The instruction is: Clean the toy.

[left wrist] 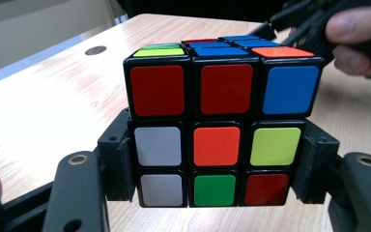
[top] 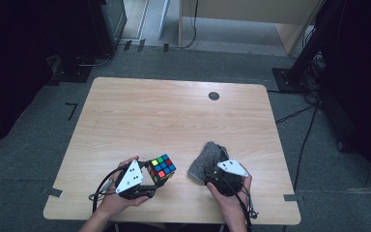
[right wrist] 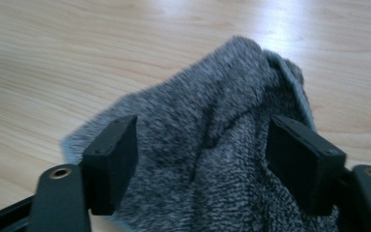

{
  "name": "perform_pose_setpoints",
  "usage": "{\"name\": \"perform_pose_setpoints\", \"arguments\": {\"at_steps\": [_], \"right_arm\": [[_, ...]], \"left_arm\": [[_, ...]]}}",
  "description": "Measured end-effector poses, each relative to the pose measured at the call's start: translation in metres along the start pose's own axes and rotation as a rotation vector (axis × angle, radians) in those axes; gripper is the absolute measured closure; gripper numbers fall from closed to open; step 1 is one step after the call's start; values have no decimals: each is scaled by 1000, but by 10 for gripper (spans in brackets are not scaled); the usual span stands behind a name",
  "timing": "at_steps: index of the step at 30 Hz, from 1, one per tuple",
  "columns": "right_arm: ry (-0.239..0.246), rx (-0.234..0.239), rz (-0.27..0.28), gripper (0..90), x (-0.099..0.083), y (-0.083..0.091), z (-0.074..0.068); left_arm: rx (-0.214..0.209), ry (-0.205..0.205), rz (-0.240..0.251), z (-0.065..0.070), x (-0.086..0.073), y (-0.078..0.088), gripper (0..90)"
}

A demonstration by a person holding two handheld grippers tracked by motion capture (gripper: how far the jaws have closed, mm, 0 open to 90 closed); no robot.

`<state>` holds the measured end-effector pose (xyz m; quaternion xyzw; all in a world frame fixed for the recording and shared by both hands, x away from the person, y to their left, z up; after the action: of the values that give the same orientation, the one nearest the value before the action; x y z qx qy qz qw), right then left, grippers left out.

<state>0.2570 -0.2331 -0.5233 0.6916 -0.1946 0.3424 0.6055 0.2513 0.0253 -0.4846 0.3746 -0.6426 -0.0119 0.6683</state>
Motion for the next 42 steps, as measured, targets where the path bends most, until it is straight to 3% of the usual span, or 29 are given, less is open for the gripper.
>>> {"name": "perform_pose_setpoints", "arguments": {"at_steps": [8, 13, 15, 16, 18, 20, 21, 22, 25, 27, 29, 32, 34, 39, 42], "right_arm": [[-22, 14, -70, 335, -10, -20, 8], [-52, 49, -71, 360, -14, -26, 10], [-48, 68, -68, 522, -15, -25, 11], [-50, 100, -68, 611, -15, -23, 12], [-53, 142, -80, 685, -16, -20, 17], [-18, 113, -91, 663, -16, -15, 24], [4, 76, -80, 619, -16, -11, 27], [21, 60, -34, 568, -13, -4, 29], [-29, 73, 99, 421, 0, 16, 35], [-60, 55, 146, 358, 8, 22, 35], [-67, 45, 126, 294, 10, 17, 32], [-115, 33, 73, 178, 8, 0, 24], [-133, 17, 34, 155, 7, -11, 19], [-115, -35, -84, 263, -7, -30, 15], [-75, -54, -88, 367, -10, -31, 16]], "left_arm": [[5, 11, -4, -2, -1, 2, 337], [6, 8, -5, -2, -1, 1, 336], [5, 5, -4, -2, 0, 1, 336], [4, 4, -3, -2, 0, 2, 337], [3, 6, 5, -2, 1, 3, 337], [5, 8, 7, -3, 1, 3, 336], [5, 9, 6, -3, 1, 3, 336], [5, 10, 5, -3, 1, 3, 336], [-4, 15, 5, -2, 1, 1, 336], [-5, 13, 3, -1, 1, 0, 336], [-6, 13, 0, 1, 1, -1, 336], [-8, 13, -1, 1, 2, -1, 336], [-9, 10, -3, 2, 1, -1, 335], [-6, 11, -3, 2, 1, 0, 336], [-8, 15, 5, 1, 1, 1, 336]]}}
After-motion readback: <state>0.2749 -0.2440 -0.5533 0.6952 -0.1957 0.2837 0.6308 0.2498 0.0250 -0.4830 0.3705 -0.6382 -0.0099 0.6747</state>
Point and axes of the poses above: each handheld gripper's, and its own axes: y roughly backward along the jaws, x roughly out of its top, z roughly to its right, the point moved 5 cm from there along -y, roughly forward along the jaws, and after that the axes turned 8 degrees about -z, right-handed, at the moved point
